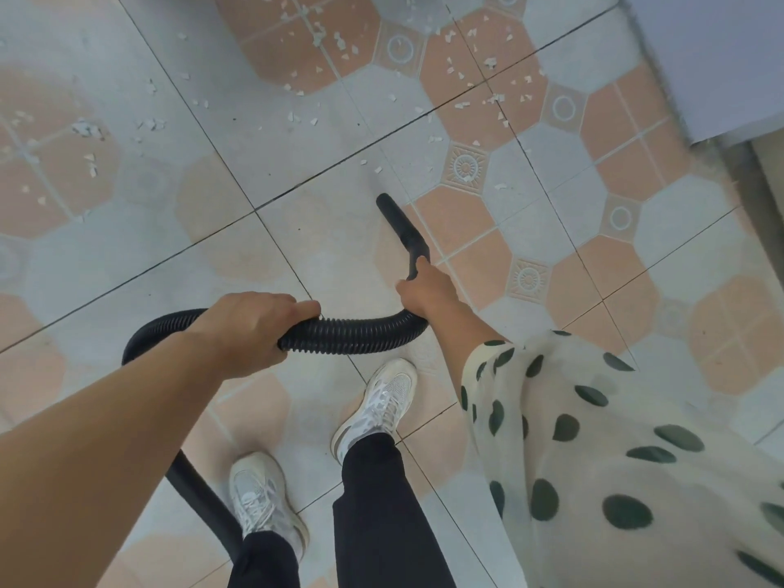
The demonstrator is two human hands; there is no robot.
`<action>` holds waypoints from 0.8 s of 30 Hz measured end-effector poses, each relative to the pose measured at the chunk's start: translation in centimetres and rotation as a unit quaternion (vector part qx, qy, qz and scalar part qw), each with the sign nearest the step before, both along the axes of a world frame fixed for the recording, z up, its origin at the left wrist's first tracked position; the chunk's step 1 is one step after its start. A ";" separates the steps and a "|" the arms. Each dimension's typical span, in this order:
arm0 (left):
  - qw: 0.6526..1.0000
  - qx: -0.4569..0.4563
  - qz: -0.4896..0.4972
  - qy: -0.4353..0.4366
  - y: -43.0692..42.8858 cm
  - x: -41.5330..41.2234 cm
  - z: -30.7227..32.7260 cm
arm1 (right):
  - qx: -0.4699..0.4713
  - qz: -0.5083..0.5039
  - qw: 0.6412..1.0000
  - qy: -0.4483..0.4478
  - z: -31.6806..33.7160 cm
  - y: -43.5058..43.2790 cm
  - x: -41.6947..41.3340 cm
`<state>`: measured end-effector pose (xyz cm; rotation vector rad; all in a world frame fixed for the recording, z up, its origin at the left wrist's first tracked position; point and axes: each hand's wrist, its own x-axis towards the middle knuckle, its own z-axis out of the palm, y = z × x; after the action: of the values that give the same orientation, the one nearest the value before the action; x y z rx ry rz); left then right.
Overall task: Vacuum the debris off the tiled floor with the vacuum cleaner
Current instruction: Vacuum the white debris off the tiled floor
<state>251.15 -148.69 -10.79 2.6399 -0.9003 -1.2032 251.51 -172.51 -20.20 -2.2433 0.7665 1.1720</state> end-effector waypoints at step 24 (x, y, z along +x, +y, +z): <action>1.000 -0.011 -0.024 -0.007 -7.4 5.7 -0.4 | -0.021 -0.012 1.000 0.020 0.4 -7.6 4.3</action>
<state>256.81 -156.13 -11.18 2.6269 -0.9802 -1.1782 255.80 -180.09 -19.84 -2.2437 0.8397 1.2032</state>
